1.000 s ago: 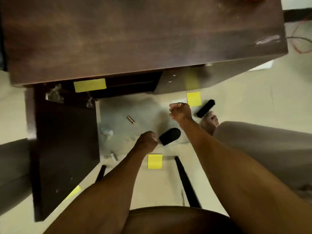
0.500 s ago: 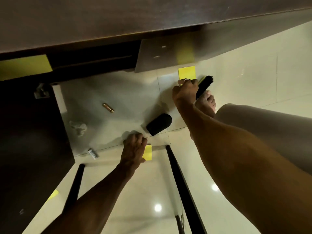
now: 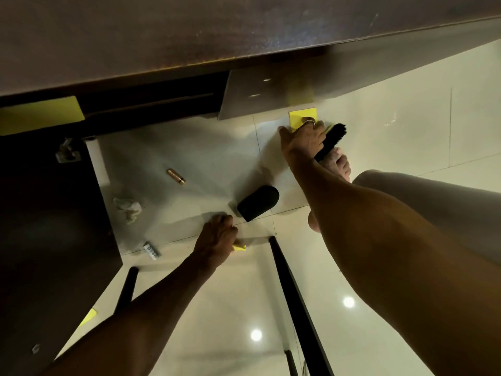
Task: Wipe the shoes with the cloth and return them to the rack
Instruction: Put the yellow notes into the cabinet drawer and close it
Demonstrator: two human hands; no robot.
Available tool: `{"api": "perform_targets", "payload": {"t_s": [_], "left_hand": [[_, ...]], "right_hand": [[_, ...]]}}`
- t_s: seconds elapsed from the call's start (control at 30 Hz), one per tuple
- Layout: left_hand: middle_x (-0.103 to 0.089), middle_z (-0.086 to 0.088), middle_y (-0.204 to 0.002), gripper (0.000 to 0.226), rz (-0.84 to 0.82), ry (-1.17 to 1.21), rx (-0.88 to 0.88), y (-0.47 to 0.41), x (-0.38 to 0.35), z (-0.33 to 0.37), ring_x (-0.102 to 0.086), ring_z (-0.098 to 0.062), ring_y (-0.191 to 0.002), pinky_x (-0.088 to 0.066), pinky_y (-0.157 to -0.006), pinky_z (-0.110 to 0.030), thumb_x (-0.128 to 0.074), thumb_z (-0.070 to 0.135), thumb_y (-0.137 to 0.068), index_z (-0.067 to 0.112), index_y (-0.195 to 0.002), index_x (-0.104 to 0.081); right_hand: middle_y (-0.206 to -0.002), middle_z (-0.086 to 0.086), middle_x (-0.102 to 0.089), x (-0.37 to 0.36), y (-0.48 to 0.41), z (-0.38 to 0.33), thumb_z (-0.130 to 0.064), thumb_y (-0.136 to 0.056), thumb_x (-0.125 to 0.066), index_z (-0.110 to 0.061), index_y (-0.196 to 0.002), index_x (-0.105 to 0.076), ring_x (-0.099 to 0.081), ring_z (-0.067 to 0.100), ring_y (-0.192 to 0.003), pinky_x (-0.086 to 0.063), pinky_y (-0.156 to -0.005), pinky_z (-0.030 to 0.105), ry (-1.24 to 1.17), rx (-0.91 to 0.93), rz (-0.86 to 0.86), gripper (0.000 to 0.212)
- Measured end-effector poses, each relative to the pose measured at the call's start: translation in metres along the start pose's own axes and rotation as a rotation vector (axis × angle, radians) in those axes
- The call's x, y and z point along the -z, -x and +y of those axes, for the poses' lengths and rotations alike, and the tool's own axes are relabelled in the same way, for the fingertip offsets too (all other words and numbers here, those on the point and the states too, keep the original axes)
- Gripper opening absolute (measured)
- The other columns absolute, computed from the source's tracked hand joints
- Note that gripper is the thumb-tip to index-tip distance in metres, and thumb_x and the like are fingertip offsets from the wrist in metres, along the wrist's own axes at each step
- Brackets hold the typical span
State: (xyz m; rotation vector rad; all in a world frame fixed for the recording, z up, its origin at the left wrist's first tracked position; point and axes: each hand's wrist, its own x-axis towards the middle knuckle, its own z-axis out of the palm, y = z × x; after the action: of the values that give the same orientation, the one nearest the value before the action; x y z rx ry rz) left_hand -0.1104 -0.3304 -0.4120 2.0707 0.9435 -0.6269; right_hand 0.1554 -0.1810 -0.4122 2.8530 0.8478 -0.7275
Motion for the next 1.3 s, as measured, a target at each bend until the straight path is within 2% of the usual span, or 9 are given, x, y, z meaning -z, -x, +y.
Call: {"api": "perform_targets", "payload": {"t_s": [0.13,0.3,0.43,0.63,0.73,0.87,0.97,1.07,1.3], "left_hand": [[-0.057,-0.003,-0.116,0.020,-0.091,-0.019,-0.010,-0.002,0.027,-0.009,-0.057,-0.023,-0.111,-0.047,-0.084,-0.031,-0.075,0.028,-0.088,0.016,-0.102,-0.068],[-0.057,-0.001,-0.121,0.011,-0.129,0.062,0.097,0.004,0.027,-0.025,-0.055,-0.022,-0.119,-0.044,-0.093,-0.032,-0.059,0.024,-0.097,0.020,-0.106,-0.062],[-0.061,0.000,-0.117,0.010,-0.147,0.152,0.212,0.016,0.045,-0.026,-0.059,-0.023,-0.112,-0.044,-0.084,-0.030,-0.063,0.029,-0.096,0.023,-0.104,-0.060],[-0.063,-0.004,-0.115,0.021,-0.085,0.399,0.459,0.045,0.101,-0.031,-0.061,-0.028,-0.108,-0.037,-0.072,-0.027,-0.068,0.028,-0.088,0.026,-0.094,-0.048],[-0.064,-0.010,-0.112,0.024,0.029,0.593,0.544,0.066,0.136,-0.033,-0.064,-0.032,-0.104,-0.041,-0.072,-0.029,-0.065,0.024,-0.087,0.021,-0.098,-0.044],[-0.062,-0.022,-0.113,0.036,0.277,1.025,0.634,0.100,0.182,-0.024,-0.069,-0.041,-0.092,-0.056,-0.067,-0.038,-0.058,0.021,-0.081,0.013,-0.112,-0.043],[-0.062,-0.022,-0.108,0.030,0.347,1.197,0.721,0.114,0.202,-0.018,-0.066,-0.036,-0.073,-0.045,-0.049,-0.028,-0.046,0.000,-0.095,0.007,-0.124,-0.042],[-0.071,-0.023,-0.097,0.039,0.510,1.270,0.657,0.156,0.225,0.011,-0.070,-0.034,-0.069,-0.048,-0.051,-0.030,-0.038,-0.004,-0.091,0.008,-0.123,-0.055],[-0.072,-0.013,-0.083,0.030,0.641,1.632,0.334,0.240,0.286,0.081,-0.069,-0.025,-0.066,-0.054,-0.064,-0.036,-0.031,0.004,-0.104,0.018,-0.101,-0.057]], "right_hand": [[-0.144,0.019,-0.041,0.002,-0.006,-0.003,-0.055,-0.091,-0.065,-0.004,-0.136,-0.048,-0.042,0.037,-0.132,-0.039,-0.107,0.045,0.024,0.001,0.028,0.071],[-0.134,0.018,-0.048,0.001,-0.008,-0.009,-0.049,-0.082,-0.077,-0.009,-0.137,-0.045,-0.049,0.036,-0.126,-0.044,-0.102,0.041,-0.116,-0.076,0.025,0.075],[-0.135,0.016,-0.056,0.005,-0.001,-0.012,-0.049,-0.073,-0.086,-0.009,-0.135,-0.045,-0.053,0.037,-0.128,-0.046,-0.102,0.043,-0.238,-0.157,-0.118,0.084],[-0.129,0.015,-0.067,0.026,0.043,-0.031,-0.035,-0.086,-0.079,-0.002,-0.123,-0.064,-0.062,0.032,-0.122,-0.049,-0.091,0.033,-0.255,-0.082,-0.359,0.052],[-0.123,0.014,-0.068,0.050,0.079,-0.049,-0.035,-0.085,-0.081,-0.004,-0.124,-0.063,-0.066,0.032,-0.114,-0.053,-0.077,0.032,-0.221,-0.073,-0.578,0.053],[-0.085,0.017,-0.060,0.098,0.132,-0.062,-0.018,-0.080,-0.087,-0.008,-0.084,-0.053,-0.064,0.031,-0.079,-0.060,-0.074,0.044,-0.326,0.028,-0.692,0.036],[-0.097,0.015,-0.067,0.130,0.169,-0.067,-0.012,-0.085,-0.082,-0.009,-0.095,-0.060,-0.065,0.028,-0.083,-0.056,-0.072,0.036,-0.387,0.148,-0.831,0.024],[-0.097,0.007,-0.071,0.191,0.221,-0.069,-0.011,-0.089,-0.078,-0.006,-0.121,-0.064,-0.067,0.018,-0.073,-0.053,-0.062,0.027,-0.522,0.265,-0.863,0.035],[-0.102,0.009,-0.072,0.263,0.294,-0.082,-0.011,-0.087,-0.080,-0.002,-0.123,-0.057,-0.071,0.018,-0.072,-0.058,-0.061,0.032,-0.486,0.562,-0.721,0.044]]}}
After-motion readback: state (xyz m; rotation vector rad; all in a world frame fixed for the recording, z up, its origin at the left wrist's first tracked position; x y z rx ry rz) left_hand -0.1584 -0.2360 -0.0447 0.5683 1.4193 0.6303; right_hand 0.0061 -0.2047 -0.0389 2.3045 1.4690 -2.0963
